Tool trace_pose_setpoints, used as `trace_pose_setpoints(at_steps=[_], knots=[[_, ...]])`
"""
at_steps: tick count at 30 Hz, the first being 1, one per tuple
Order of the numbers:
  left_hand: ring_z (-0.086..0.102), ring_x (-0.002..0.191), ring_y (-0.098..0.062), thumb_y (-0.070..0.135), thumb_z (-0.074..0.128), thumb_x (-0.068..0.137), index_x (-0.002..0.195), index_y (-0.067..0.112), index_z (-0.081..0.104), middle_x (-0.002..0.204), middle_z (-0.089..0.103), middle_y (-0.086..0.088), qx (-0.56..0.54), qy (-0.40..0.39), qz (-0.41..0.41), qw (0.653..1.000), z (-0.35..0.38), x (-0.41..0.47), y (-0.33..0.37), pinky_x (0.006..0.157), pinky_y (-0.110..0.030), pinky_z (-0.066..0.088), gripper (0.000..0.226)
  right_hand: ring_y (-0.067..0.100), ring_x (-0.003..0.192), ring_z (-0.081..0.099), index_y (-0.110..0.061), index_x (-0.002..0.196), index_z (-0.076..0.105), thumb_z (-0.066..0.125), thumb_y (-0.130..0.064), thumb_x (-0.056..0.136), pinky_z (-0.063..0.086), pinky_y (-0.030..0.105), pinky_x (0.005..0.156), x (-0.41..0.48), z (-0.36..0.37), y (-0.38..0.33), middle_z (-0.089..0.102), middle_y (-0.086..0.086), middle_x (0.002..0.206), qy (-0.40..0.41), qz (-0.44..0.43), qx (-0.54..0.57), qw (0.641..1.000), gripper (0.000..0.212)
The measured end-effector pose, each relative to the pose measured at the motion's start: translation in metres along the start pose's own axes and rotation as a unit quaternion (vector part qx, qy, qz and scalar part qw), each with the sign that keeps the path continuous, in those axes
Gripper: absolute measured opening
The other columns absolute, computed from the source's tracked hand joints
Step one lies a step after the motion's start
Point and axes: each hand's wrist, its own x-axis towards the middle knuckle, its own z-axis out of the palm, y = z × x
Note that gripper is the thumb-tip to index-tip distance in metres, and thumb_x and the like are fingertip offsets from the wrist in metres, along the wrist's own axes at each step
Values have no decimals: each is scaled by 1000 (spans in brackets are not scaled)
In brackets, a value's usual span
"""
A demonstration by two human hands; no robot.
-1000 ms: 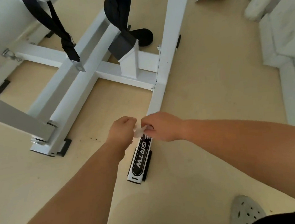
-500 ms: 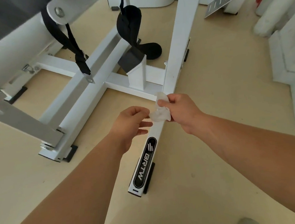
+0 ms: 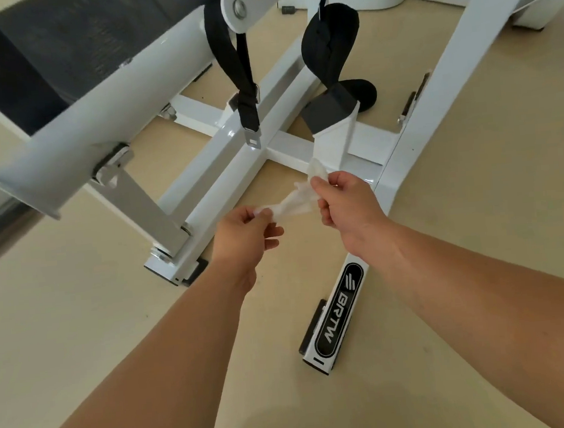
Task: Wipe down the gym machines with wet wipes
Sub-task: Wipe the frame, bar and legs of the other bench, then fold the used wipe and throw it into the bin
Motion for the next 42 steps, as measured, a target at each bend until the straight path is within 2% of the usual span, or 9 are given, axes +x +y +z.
trace_pose_setpoints(at_steps=[7,10,14,21,26,29,31,38,42], knots=[[75,83,-33,4,48,97,94,3,58,81,73,-15,-289,34,-54,955,-5,-23,57,73,-42,59,10,25,102,73,-16,107,66,56,-23,103,56,33,83,-14,8,-64,76,7,107,-60,12,152,986,13],[74,75,-28,16,51,99,103,4,62,83,74,-13,-230,45,-98,967,4,-46,83,67,-37,57,16,22,89,72,-15,113,65,51,-24,106,57,35,80,-35,5,-91,77,9,102,-70,31,134,988,18],[72,94,-27,53,58,95,116,18,69,106,75,-8,-122,-37,-90,988,1,-67,109,81,-41,55,43,26,97,73,-14,111,68,53,-25,106,61,35,84,-55,0,-116,77,9,106,-75,47,47,995,19],[72,81,-30,-3,70,87,87,7,72,85,75,-14,-40,-10,-103,994,32,-123,169,87,-52,60,10,22,83,74,-9,98,68,65,-13,98,61,36,72,-97,-50,-176,76,7,88,-34,87,22,995,5],[64,72,-28,5,65,95,92,4,70,83,73,-15,-52,-13,-159,986,37,-220,261,75,-42,58,7,22,77,64,-12,95,69,68,-17,97,56,38,69,-165,-90,-273,67,13,85,-16,97,-18,995,6],[65,67,-26,9,60,99,95,5,67,84,72,-16,-61,-4,-193,979,35,-292,333,68,-39,55,9,22,78,66,-13,102,68,66,-20,99,57,40,72,-223,-109,-351,70,11,87,-85,83,-64,991,7],[68,65,-26,9,60,99,98,3,66,83,71,-13,-77,29,-210,974,26,-338,381,64,-38,56,9,26,83,68,-18,101,68,66,-17,99,58,44,79,-264,-115,-400,71,10,89,-162,42,-116,979,3],[71,77,-32,4,59,96,112,-3,66,92,72,-19,-242,73,-232,939,-36,-464,515,62,-38,62,20,3,91,61,-17,107,74,61,-17,93,48,15,77,-390,-77,-524,57,-25,95,-280,-296,-317,856,19],[67,82,-34,19,66,93,113,-1,68,95,72,-18,-290,58,-187,937,-102,-491,555,78,-44,62,28,9,109,58,-21,121,74,53,-38,99,48,21,90,-438,-21,-565,57,-15,113,-354,-347,-335,801,35]])
